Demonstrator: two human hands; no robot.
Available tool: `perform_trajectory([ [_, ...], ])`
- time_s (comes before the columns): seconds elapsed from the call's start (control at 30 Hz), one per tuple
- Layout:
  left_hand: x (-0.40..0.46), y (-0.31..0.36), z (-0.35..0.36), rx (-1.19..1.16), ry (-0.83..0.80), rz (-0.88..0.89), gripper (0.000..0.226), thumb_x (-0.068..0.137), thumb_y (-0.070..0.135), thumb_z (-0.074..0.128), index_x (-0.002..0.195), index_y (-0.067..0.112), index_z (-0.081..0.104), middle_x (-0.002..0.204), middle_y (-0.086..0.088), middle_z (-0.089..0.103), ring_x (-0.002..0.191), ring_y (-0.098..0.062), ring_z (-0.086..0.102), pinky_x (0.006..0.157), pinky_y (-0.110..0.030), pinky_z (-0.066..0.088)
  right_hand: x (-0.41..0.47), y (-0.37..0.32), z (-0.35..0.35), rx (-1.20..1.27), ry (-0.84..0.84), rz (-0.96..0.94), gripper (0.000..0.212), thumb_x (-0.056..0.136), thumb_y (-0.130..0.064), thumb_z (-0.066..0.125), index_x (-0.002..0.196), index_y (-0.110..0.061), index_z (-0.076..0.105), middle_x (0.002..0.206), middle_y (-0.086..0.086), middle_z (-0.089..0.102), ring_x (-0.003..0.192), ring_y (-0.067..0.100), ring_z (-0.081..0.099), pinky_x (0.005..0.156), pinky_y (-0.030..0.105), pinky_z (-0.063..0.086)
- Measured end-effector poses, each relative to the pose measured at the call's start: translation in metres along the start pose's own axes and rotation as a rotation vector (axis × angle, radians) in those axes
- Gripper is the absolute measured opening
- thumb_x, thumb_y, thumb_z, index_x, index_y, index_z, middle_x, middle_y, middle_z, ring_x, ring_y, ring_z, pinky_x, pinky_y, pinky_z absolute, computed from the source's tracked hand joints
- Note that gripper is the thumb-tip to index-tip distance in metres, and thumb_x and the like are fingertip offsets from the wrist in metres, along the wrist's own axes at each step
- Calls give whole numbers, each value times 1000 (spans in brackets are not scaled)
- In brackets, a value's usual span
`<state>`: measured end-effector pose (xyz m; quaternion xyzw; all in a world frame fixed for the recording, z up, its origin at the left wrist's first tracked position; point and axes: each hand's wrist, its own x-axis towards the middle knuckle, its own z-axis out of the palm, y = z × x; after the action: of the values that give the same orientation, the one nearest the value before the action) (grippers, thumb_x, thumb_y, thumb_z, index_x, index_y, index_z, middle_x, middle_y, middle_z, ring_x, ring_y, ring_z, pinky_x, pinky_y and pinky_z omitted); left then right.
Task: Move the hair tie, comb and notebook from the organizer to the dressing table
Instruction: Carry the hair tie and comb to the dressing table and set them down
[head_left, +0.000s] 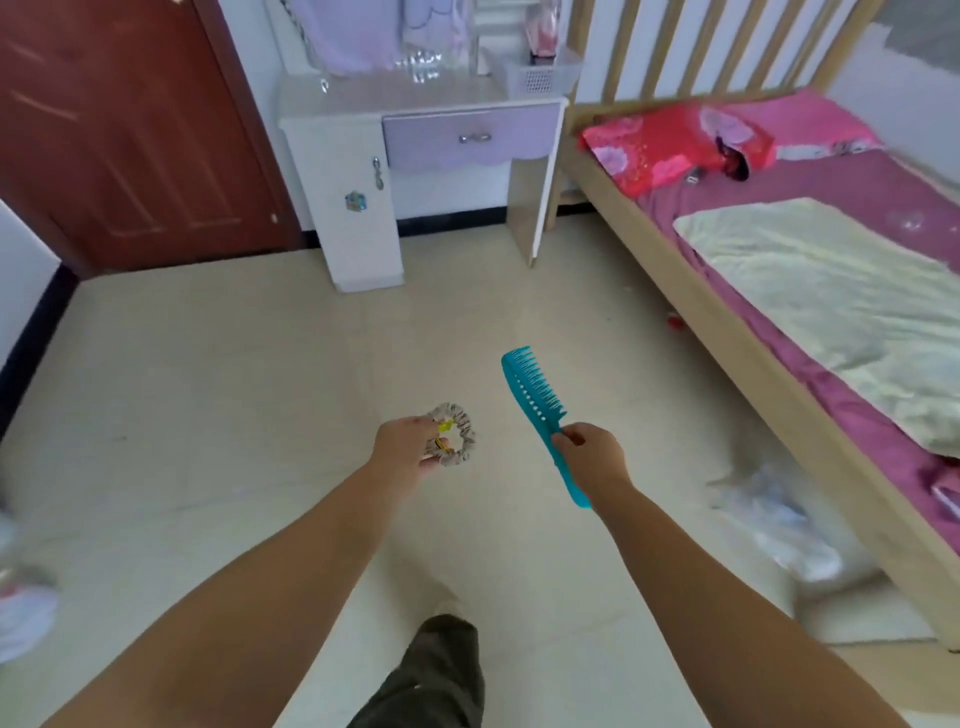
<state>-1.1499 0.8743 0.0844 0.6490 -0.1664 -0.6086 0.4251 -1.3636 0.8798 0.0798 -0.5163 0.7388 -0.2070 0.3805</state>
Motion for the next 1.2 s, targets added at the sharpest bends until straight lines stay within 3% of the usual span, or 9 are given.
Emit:
perform_trajectory([
  [0.13,74,80,22,-59,-6,9,13,79,-2,62,69,4,59,65,-13,58,59,-21,56,38,-24,52,94,-63,0,62,-9,11,21,87,-21,52,97,-12,68,84,6,63,66,15,50,54,23,36],
  [0.3,175,160,59,-58,-12,15,5,83,-2,60,79,1,62,68,-13,57,62,-21,56,38,-25,52,215,-118,-1,29,-6,-7,24,89,-23,50,102,-14,67,84,0,59,63,9,48,54,21,35],
  [0.47,294,249,112,-77,-23,60,11,84,-6,54,91,1,60,70,-12,55,62,-20,54,40,-24,53,365,-176,-5,-3,-7,-64,27,90,-25,49,106,-13,66,89,0,60,70,12,50,65,26,37],
  [0.6,383,331,151,-76,21,65,13,85,-5,52,91,2,60,71,-11,54,63,-19,53,40,-24,53,486,-237,-19,-77,-51,-123,26,90,-25,50,104,-12,67,88,0,59,70,11,50,60,23,36],
  [0.73,461,405,166,-73,65,109,17,83,-5,50,75,7,60,62,-9,50,57,-17,51,49,-29,55,593,-305,-24,-106,-89,-150,24,90,-24,50,103,-12,67,87,0,60,68,12,51,59,23,37],
  [0.9,571,490,177,-115,95,128,19,84,-6,49,88,5,63,59,-8,49,56,-17,49,45,-26,53,722,-380,-4,-73,-118,-161,21,90,-24,51,98,-13,67,76,-5,56,61,7,50,52,20,35],
  [0.97,624,529,188,-103,74,146,18,83,-7,47,88,3,62,61,-10,49,56,-18,47,42,-24,52,781,-410,7,-67,-113,-156,21,90,-24,51,96,-11,66,79,-1,58,60,7,49,51,20,35],
  [1.07,697,593,204,-83,46,160,22,84,-9,48,71,5,59,59,-11,48,54,-20,47,38,-22,50,867,-458,23,7,-101,-124,22,89,-19,51,96,-6,67,81,5,61,63,15,53,56,25,40],
  [1.2,776,677,223,-9,35,142,23,85,-7,49,69,8,57,60,-10,47,53,-18,47,37,-23,51,956,-519,36,20,-93,-79,23,89,-16,49,95,-3,67,84,10,63,68,22,55,62,28,41],
])
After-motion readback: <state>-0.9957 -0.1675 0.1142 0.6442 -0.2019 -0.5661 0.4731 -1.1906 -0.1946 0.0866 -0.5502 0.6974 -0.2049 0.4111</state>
